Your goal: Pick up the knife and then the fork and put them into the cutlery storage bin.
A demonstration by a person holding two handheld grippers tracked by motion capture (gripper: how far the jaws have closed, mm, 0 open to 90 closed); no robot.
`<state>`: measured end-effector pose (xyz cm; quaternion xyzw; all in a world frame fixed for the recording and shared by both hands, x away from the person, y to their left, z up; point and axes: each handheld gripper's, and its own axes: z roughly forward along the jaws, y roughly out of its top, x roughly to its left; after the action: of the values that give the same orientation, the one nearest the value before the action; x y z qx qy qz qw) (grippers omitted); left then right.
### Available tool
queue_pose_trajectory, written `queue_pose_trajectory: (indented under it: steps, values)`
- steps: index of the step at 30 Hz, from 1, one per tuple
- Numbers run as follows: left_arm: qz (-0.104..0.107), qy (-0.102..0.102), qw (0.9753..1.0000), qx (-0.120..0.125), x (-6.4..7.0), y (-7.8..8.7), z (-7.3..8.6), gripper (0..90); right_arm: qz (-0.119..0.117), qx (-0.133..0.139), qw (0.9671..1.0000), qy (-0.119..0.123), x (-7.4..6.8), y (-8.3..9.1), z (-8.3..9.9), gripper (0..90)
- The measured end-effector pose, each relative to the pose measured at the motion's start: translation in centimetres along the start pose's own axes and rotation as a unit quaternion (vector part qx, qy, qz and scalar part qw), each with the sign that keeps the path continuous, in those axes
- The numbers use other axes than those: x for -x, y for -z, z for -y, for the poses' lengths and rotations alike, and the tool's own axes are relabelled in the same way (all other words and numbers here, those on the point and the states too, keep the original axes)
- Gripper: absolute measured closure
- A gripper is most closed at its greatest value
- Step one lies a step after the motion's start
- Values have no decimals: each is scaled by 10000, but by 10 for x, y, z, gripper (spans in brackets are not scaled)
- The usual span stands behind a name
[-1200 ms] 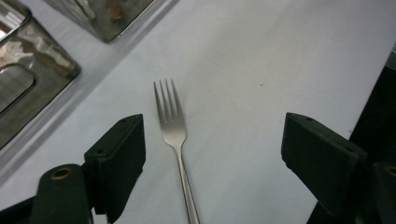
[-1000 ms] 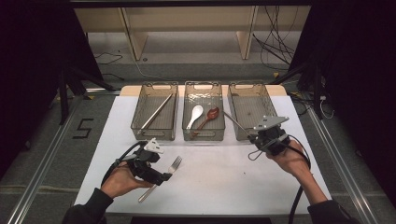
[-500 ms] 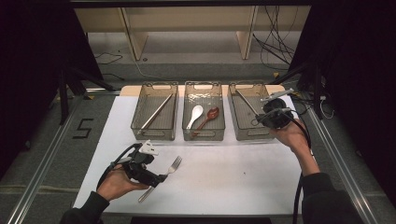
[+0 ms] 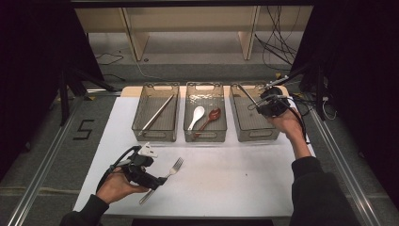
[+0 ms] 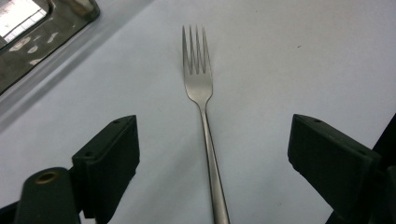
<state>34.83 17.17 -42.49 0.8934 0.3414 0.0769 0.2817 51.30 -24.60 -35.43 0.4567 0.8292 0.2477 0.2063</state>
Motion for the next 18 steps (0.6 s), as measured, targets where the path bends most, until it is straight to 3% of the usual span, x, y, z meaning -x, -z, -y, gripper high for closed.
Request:
queue_pose_trajectory:
  steps: [18]
  values:
    - [10, 54, 10000, -2, -1, -1, 1, 163, 141, -313, 9991, -246, 12, -21, -20, 889]
